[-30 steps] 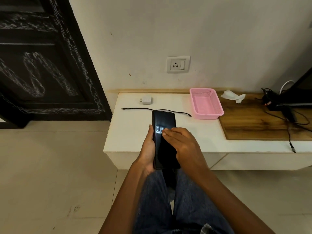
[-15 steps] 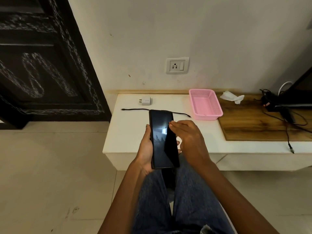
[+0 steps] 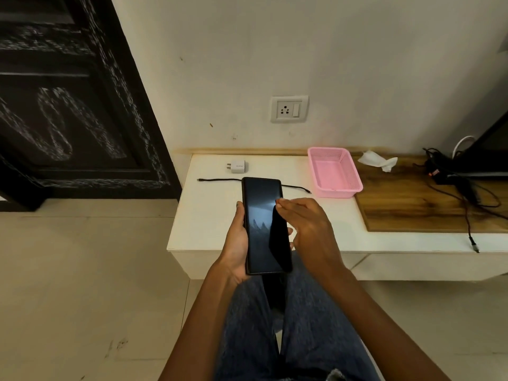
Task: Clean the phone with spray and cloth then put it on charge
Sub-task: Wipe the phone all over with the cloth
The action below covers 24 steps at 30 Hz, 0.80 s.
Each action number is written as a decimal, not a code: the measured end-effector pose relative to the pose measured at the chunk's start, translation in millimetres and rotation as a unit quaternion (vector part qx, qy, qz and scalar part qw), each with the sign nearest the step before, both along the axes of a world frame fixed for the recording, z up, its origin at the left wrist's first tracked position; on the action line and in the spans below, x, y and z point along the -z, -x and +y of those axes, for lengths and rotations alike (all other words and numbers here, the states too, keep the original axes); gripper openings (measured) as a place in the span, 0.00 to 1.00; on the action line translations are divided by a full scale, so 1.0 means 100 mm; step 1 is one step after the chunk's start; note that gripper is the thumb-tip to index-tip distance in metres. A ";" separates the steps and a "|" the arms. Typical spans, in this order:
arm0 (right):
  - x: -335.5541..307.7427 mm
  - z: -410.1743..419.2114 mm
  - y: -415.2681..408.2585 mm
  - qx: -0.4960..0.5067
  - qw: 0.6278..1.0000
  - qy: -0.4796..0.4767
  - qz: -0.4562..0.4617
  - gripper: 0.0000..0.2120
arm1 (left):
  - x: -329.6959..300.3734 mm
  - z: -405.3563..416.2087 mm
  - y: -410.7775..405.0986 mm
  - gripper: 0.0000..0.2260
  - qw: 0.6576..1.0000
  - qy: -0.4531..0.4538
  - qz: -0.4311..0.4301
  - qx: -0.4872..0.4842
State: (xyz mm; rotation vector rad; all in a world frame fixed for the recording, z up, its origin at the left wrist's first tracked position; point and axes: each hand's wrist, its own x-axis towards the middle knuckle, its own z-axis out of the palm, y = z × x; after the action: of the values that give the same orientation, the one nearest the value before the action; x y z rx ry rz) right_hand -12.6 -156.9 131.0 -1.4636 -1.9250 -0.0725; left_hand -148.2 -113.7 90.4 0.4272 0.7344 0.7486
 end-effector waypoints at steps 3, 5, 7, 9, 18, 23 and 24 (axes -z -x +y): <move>0.10 -0.12 0.04 -0.024 1.000 0.003 -0.005 0.15 | 0.02 0.02 0.05 0.31 1.000 -0.001 -0.009 -0.006; 0.10 -0.11 -0.01 -0.038 0.999 0.007 -0.004 0.16 | 0.01 0.00 0.06 0.32 1.000 0.005 -0.010 -0.001; 0.05 0.00 -0.08 -0.021 0.999 -0.008 -0.027 0.19 | -0.01 -0.03 0.03 0.33 1.000 0.012 -0.011 0.008; 0.00 0.10 -0.12 0.001 0.999 -0.023 -0.030 0.20 | -0.03 -0.05 -0.02 0.33 1.000 0.010 -0.009 0.015; 0.17 -0.11 -0.06 -0.028 0.999 -0.011 -0.031 0.21 | -0.02 -0.02 0.05 0.32 1.000 0.009 -0.022 0.011; -0.01 0.15 -0.12 0.004 0.999 -0.023 -0.022 0.17 | -0.09 -0.04 0.00 0.31 0.999 0.002 -0.034 0.028; -0.05 0.20 -0.13 0.012 0.999 -0.032 -0.029 0.16 | -0.11 -0.06 -0.01 0.31 0.999 0.001 -0.038 0.033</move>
State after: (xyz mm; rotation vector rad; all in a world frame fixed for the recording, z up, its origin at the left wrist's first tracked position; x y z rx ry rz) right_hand 0.1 -136.5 135.7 -1.4574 -1.9332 -0.1896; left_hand -147.1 -119.3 101.0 0.4161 0.6476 0.6986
